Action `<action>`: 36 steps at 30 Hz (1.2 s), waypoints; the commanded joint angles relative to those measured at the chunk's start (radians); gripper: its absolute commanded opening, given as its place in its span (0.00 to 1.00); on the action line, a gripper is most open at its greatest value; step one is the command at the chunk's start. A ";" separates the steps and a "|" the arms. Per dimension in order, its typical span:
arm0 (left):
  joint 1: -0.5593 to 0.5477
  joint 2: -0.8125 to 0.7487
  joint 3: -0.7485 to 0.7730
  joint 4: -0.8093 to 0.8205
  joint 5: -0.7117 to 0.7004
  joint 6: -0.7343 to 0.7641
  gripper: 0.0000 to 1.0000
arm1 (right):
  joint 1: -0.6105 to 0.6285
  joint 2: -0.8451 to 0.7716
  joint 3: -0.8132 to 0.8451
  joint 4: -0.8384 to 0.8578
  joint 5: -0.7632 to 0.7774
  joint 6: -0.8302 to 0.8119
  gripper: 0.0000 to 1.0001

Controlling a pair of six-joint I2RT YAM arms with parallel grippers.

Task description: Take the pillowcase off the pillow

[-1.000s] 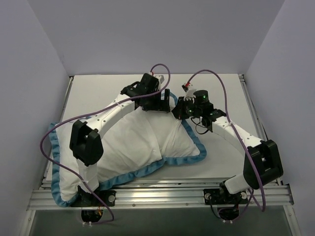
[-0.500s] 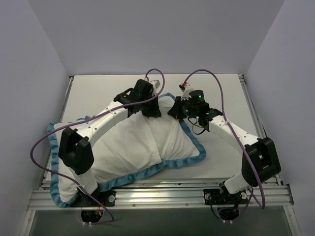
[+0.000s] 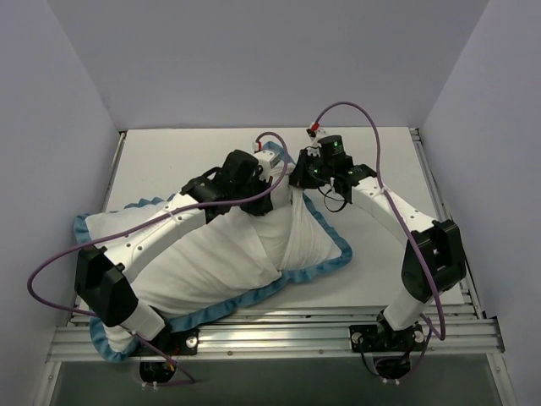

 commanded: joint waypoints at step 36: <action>0.152 -0.008 0.080 0.070 -0.220 -0.176 0.02 | -0.125 -0.185 -0.169 -0.094 0.160 -0.055 0.02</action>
